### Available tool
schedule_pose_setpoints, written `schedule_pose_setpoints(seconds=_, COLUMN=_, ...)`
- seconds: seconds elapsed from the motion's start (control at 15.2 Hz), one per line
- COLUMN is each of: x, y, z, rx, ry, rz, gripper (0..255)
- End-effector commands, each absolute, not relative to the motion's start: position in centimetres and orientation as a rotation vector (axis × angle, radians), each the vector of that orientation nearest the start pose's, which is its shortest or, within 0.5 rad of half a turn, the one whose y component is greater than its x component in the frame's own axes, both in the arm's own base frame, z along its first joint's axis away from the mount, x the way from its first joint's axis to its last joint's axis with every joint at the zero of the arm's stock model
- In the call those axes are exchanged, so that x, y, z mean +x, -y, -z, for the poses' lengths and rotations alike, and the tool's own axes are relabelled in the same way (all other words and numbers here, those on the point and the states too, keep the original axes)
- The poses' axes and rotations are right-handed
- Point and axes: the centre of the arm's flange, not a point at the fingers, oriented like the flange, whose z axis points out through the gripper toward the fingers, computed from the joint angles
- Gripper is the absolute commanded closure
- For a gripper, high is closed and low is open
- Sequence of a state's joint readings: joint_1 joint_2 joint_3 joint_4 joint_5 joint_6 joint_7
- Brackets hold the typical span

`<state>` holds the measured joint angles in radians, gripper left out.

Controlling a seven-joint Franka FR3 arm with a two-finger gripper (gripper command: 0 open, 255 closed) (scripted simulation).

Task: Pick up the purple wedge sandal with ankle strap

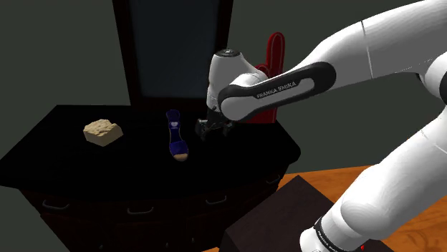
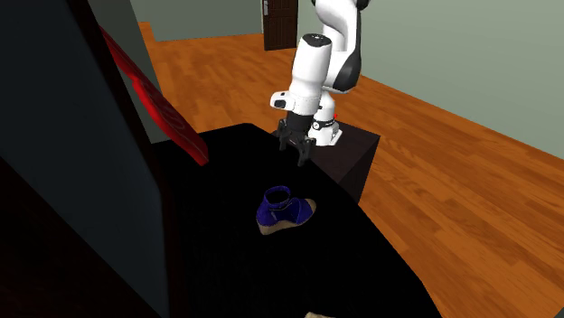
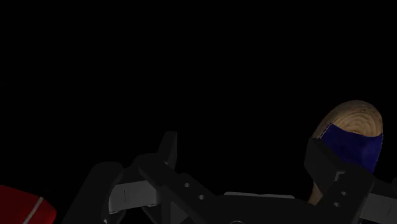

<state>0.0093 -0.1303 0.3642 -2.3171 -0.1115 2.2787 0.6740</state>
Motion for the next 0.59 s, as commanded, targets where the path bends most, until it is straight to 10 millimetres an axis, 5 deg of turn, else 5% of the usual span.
schedule_pose_setpoints(seconds=0.0, x=48.2, y=-20.0, z=-39.3, rx=-3.174, ry=-0.397, rz=0.259, gripper=0)
schedule_pose_setpoints(seconds=0.53, x=55.3, y=-25.6, z=-36.1, rx=-3.125, ry=-0.485, rz=0.400, gripper=0)
